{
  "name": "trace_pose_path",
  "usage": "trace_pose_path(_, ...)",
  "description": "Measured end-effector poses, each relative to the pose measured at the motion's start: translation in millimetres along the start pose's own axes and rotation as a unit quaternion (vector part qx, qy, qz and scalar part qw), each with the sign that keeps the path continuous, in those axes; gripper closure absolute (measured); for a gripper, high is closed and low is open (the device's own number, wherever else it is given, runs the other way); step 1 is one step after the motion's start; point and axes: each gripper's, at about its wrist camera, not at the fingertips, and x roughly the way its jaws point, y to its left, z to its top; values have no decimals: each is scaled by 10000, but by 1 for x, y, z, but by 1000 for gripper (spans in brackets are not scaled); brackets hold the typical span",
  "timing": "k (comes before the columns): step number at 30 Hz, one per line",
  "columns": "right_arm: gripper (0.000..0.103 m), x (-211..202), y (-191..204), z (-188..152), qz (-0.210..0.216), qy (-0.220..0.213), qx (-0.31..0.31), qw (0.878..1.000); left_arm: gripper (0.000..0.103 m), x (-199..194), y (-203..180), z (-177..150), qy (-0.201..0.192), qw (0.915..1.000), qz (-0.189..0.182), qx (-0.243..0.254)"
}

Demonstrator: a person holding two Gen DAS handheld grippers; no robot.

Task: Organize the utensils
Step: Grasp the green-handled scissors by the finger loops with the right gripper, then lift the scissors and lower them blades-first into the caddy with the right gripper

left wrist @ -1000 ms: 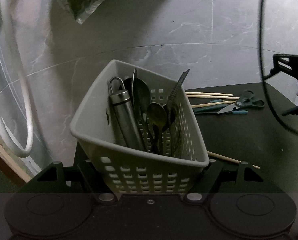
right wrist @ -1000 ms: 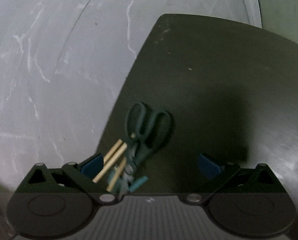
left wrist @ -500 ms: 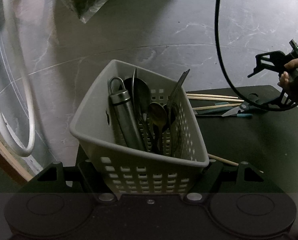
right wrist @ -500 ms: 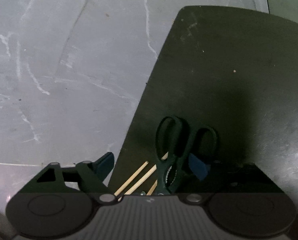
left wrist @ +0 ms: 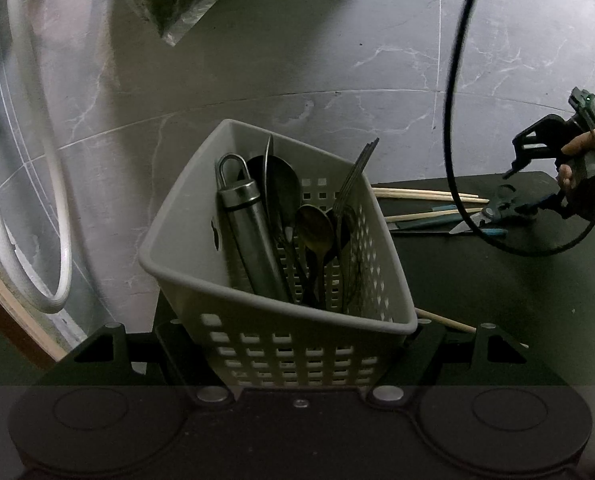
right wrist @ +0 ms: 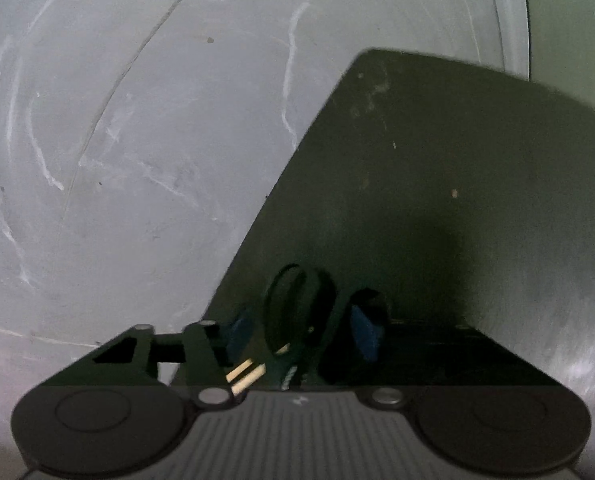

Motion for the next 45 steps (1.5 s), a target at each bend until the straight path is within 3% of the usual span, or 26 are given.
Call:
trace_pose_path(12,55,19,43,11,-834,-20,-1334,9875,25,-2,0,-1,-31,10000,12,-35)
trace_pose_path(15,53,26,58,11,-1134,-47,-1643,9799,26,-2,1,-2,-45,10000,7,-41)
trace_pose_path(20,37,44,82,4,-1582,-103,-2262,9611,26,-3,2,-3,-63,10000,-13,-55)
trace_pose_path(24,40,52,92,-8,-1839,-370,-2686,9448,26,-3,3,-3,-73,9999,-27,-66)
trace_pose_path(25,41,51,92,-10,-1820,-437,-2676,9452,26,-4,4,-4,-76,9999,-28,-69)
trace_pose_path(26,53,50,91,-11,-1805,-498,-2674,9452,26,-4,4,-4,-78,9999,-29,-68)
trace_pose_path(29,67,44,89,-15,-1733,-651,-2662,9460,26,-4,4,-4,-78,9999,-30,-74)
trace_pose_path(33,70,35,79,-15,-1485,-717,-2502,9540,26,-4,6,-4,-96,9999,-58,-84)
trace_pose_path(37,71,16,56,-11,-702,-636,-1790,9793,26,-4,7,-4,-113,9999,-76,-81)
trace_pose_path(39,71,5,42,-11,-392,-664,-1527,9853,26,-4,8,-5,-127,9999,-85,-75)
trace_pose_path(45,71,-40,5,-32,451,-1034,-1234,9859,26,-5,10,-7,-154,9998,-131,-44)
